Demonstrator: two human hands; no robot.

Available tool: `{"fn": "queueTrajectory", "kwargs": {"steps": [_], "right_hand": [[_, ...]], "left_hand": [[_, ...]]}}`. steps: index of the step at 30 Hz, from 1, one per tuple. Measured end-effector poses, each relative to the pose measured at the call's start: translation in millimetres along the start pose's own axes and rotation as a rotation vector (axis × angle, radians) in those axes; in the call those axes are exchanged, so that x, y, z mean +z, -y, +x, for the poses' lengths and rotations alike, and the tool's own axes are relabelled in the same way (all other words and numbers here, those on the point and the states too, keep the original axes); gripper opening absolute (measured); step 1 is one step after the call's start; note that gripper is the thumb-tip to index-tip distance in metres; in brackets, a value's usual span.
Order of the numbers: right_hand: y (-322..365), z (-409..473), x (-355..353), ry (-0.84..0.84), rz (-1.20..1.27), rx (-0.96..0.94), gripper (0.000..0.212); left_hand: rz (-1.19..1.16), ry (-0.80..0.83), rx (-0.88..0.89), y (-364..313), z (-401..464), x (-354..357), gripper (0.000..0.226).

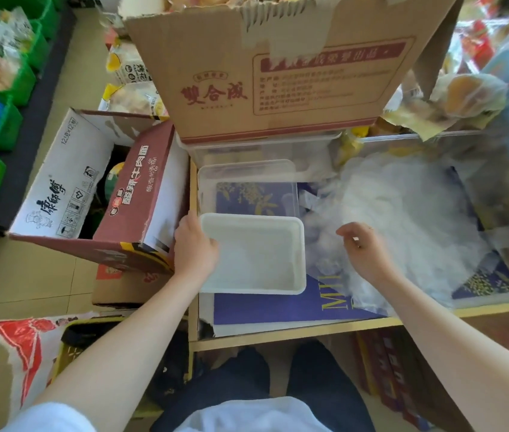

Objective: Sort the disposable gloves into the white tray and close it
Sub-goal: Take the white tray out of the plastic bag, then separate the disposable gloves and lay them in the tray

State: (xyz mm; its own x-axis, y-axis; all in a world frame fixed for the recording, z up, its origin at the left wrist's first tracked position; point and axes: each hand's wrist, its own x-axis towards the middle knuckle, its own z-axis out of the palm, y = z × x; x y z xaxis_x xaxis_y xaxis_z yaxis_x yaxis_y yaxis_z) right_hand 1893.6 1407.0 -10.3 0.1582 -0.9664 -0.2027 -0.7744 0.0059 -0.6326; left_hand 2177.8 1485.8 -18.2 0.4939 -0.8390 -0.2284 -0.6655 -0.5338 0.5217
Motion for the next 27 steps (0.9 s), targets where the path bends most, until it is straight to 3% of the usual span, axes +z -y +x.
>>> {"fn": "queueTrajectory", "kwargs": {"steps": [4, 9, 12, 15, 17, 20, 23, 27], "right_hand": [[-25, -9, -15, 0.005, -0.204, -0.024, 0.026], [-68, -5, -41, 0.081, -0.392, 0.056, 0.054], [-95, 1, -54, 0.243, -0.454, 0.123, 0.066], [-112, -3, -64, 0.375, -0.577, 0.052, 0.062], [-120, -5, -69, 0.390, -0.623, 0.011, 0.065], [-126, -1, -73, 0.303, -0.668, -0.098, 0.045], [-129, 9, -77, 0.277, -0.526, -0.125, 0.028], [-126, 22, -88, 0.393, -0.382, -0.158, 0.030]], "left_hand": [[0.176, -0.057, 0.386, -24, -16, -5, 0.058], [0.076, 0.068, 0.582, -74, -23, 13, 0.038], [0.012, 0.127, 0.594, -104, -30, 32, 0.033], [-0.016, 0.165, 0.614, -127, -38, 49, 0.030], [-0.014, 0.185, 0.629, -138, -43, 60, 0.025], [-0.003, 0.209, 0.606, -151, -49, 73, 0.024], [0.002, 0.244, 0.559, -164, -55, 84, 0.025], [0.030, 0.337, 0.509, -194, -62, 99, 0.030]]}}
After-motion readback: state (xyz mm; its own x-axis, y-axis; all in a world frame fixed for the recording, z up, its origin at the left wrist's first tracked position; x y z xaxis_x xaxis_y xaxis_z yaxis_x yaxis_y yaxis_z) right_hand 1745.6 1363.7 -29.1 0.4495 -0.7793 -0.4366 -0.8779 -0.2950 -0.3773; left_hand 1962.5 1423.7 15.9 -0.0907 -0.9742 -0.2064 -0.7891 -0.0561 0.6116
